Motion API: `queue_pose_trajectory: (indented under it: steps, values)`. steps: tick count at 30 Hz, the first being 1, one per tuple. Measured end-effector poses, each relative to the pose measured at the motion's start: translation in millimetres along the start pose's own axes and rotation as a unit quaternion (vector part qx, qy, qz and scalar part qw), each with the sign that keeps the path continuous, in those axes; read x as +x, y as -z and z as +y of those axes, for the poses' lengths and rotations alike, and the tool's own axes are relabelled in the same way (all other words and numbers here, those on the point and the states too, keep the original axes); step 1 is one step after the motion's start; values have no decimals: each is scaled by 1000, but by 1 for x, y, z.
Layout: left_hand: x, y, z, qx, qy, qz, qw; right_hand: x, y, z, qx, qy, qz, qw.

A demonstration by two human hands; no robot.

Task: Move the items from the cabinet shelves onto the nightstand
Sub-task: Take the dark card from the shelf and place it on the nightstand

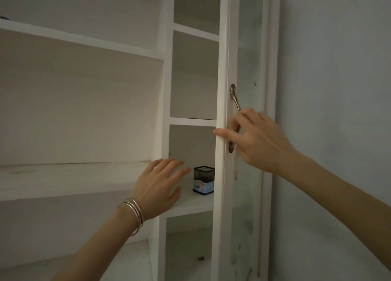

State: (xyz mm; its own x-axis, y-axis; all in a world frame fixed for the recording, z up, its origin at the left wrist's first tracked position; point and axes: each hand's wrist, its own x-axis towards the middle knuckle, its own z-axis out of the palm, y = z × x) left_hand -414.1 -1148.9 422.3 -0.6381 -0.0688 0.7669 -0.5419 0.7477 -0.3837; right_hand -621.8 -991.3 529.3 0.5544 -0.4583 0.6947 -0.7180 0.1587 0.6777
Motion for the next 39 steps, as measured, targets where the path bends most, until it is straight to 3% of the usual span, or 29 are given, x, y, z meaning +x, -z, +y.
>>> queue_pose_trajectory:
  steps: [7,14,20,29,39]
  values:
    - [30,35,69,-30,-35,23,999,-70,44,33,-13,-49,31,998]
    - [54,55,147,-58,-36,61,996,-125,81,74,-80,3,-49,996]
    - [53,50,195,-91,-26,41,995,-170,99,97,-120,-74,-95,985]
    - [65,38,223,-90,-22,16,996,-227,90,140,-158,-139,-168,963]
    - [88,24,222,-78,-23,23,996,-222,80,131,-146,-163,-144,965]
